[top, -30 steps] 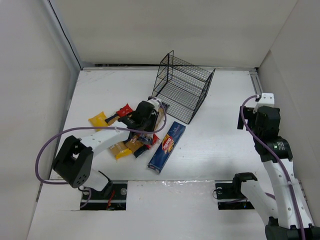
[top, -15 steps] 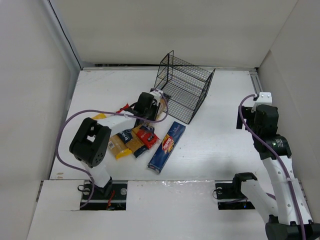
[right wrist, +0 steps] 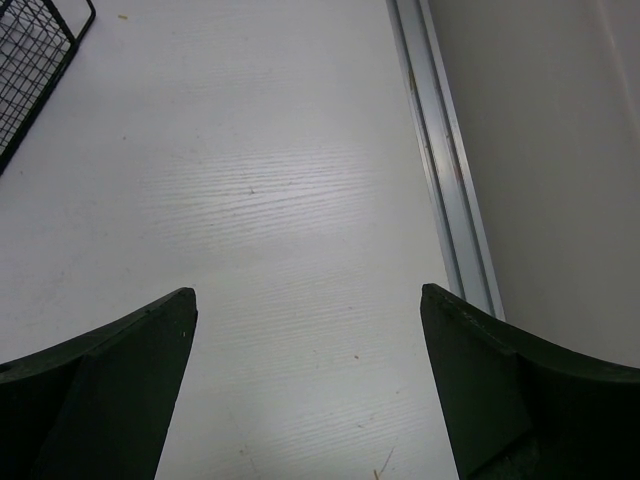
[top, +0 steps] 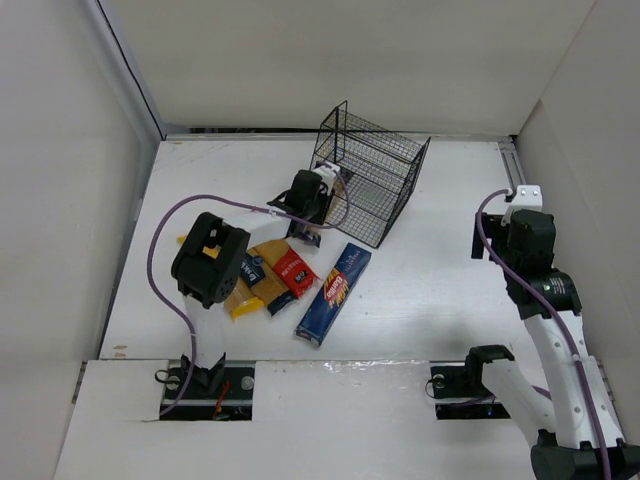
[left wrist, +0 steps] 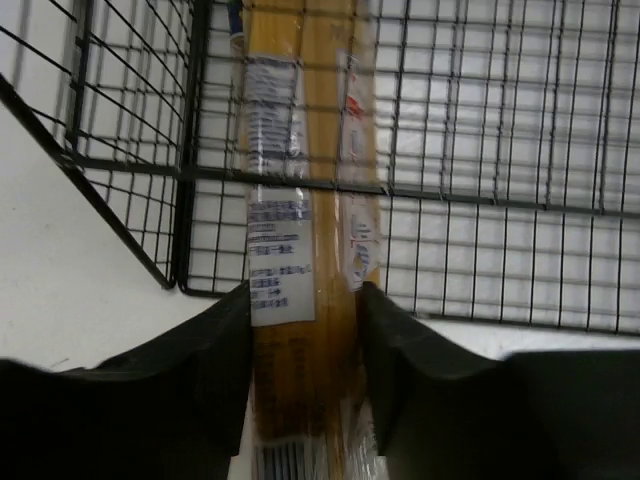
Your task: Place and organize the pasta boxes and bags onto the shelf
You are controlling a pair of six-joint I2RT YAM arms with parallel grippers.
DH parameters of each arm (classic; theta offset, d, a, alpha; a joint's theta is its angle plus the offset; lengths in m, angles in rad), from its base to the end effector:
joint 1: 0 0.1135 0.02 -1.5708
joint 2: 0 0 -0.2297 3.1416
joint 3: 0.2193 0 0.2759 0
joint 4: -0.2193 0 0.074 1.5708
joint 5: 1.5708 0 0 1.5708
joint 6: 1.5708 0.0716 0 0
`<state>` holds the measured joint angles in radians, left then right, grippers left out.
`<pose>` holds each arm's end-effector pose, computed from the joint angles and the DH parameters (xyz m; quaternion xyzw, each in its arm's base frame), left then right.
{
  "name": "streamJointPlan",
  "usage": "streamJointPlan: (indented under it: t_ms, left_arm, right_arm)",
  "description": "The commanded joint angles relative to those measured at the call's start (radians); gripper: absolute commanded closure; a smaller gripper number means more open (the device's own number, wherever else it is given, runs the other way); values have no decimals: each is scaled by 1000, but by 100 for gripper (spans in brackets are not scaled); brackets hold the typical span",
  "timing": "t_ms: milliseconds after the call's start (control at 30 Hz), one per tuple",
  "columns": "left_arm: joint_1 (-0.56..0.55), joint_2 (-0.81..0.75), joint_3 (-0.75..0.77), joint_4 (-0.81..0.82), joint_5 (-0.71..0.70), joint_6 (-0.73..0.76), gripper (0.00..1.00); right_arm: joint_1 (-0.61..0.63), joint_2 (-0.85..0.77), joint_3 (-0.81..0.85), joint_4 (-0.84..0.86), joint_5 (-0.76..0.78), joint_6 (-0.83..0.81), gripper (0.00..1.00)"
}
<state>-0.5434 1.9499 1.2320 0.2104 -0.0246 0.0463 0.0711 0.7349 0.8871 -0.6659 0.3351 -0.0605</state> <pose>0.4071 -0.2439 0.1242 0.2445 0.8265 -0.1144 0.4939 0.2311 -0.0071 0.2981 0.0279 0.8551 -0.1414 0.4980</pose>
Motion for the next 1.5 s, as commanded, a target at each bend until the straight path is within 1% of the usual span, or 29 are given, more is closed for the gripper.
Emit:
streamJointPlan:
  t_ms: [0,67,100,167,233,267,333,367,433,467,533,567,600,633,667,700,733,800,833,867,933,1000,1067,1100,1200,1267,1333,1433,1467]
  left_arm:
    - [17,-25,126,57,-17,-29,57]
    - [17,-48,126,26,-17,-29,34]
    - [17,-68,82,26,-41,-43,14]
    - [17,-152,32,26,-66,-52,0]
    - [17,-222,-51,15,-106,-80,0]
    - [17,-300,-75,-8,-115,-92,0]
    - [17,-382,-133,-60,-162,-186,0]
    - [17,-464,-149,-138,-178,-231,0]
    - [17,-554,-222,-208,-225,-340,0]
    - [17,-648,-256,-265,-225,-434,0]
    - [17,-748,-360,-310,-236,-523,0]
    - [17,-794,-390,-344,-236,-621,0]
    - [17,-884,-417,-414,-247,-664,0]
    - [17,-928,-442,-455,-265,-715,0]
    - [17,-966,-489,-501,-308,-770,0]
    - [17,-1003,-509,-541,-326,-808,0]
    - [17,-1072,-523,-618,-346,-871,0]
    - [17,-1130,-546,-690,-394,-931,0]
    - [17,-1184,-558,-736,-394,-959,0]
    - [7,-1209,-559,-737,-394,-983,0]
    - [7,-1253,-559,-746,-376,-1003,0]
    - [7,-1310,-569,-746,-376,-1028,0]
    - [7,-1353,-578,-746,-353,-1028,0]
    - [7,-1362,-578,-746,-353,-1019,0]
    - [7,-1372,-578,-761,-340,-1019,0]
    - [7,-1372,-578,-770,-319,-1019,0]
    - [7,-1372,-578,-741,-292,-981,0]
    - [7,-1353,-589,-639,-171,-863,0]
    - [7,-1338,-598,-611,-131,-840,0]
  right_arm:
    - [-7,-5,12,40,-28,-7,3]
    - [-7,4,12,31,-38,-7,0]
    - [-7,4,12,31,-53,-7,0]
    - [-7,4,12,31,-67,-7,0]
    - [-7,4,12,31,-105,-16,0]
    - [-7,4,12,31,-119,-27,0]
    - [-7,4,3,31,-152,-42,0]
    - [15,4,3,41,-183,-51,0]
    - [47,4,-17,71,-212,-70,0]
    - [96,4,-17,86,-244,-70,0]
    - [163,14,-42,133,-268,-93,0]
    - [202,29,-42,149,-277,-93,0]
    - [246,41,-51,161,-259,-93,0]
    - [345,72,-51,182,-239,-73,0]
    - [399,95,-51,183,-210,-34,0]
    - [457,122,-51,192,-129,0,0]
    - [578,153,-51,192,-82,39,0]
    - [692,276,-11,160,20,234,0]
    - [791,323,2,138,100,331,0]
    - [830,416,28,105,120,508,0]
    - [892,495,39,104,120,647,0]
    - [976,573,52,191,120,781,0]
    - [1050,615,70,230,152,852,0]
    - [1071,658,107,209,171,928,0]
    - [1139,721,177,129,252,1020,0]
    - [1153,771,208,114,252,1064,0]
    - [1153,794,220,114,232,1103,0]
    - [1153,770,204,66,260,1160,0]
    - [1153,724,172,36,277,1204,0]
